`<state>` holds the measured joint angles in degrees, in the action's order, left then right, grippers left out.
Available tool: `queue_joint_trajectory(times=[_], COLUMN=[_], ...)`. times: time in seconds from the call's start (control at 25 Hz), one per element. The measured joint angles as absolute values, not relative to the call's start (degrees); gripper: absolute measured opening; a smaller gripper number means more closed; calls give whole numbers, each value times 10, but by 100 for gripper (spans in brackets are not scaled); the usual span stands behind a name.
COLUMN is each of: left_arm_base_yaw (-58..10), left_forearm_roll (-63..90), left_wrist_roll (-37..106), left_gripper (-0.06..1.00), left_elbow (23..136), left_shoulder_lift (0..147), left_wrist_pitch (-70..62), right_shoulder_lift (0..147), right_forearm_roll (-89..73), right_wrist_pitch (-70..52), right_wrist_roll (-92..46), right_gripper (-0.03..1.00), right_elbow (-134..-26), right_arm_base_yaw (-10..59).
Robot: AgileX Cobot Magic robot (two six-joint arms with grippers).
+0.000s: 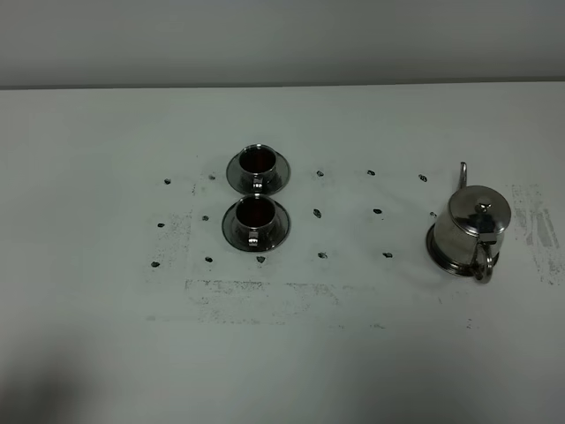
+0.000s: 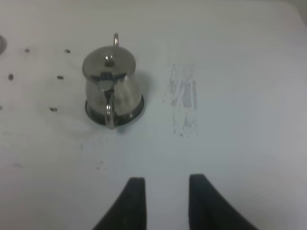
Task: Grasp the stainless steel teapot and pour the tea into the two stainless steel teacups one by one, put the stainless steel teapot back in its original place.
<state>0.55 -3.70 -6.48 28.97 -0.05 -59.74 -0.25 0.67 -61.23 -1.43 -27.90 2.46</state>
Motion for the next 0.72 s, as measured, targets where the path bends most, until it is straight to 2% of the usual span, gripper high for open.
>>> queue_joint_trajectory(times=[0.72], left_arm_base_yaw=[6], left_forearm_roll=[-37], left_wrist_roll=[-65], left_gripper=[59], left_elbow=[290], left_shoulder_lift=[1], left_wrist_pitch=[-597], right_shoulder_lift=[-4], right_forearm_roll=[6], right_wrist_pitch=[-612], right_wrist_roll=[-14], right_gripper=[24], right_elbow=[-279], right_arm_base_yaw=[25])
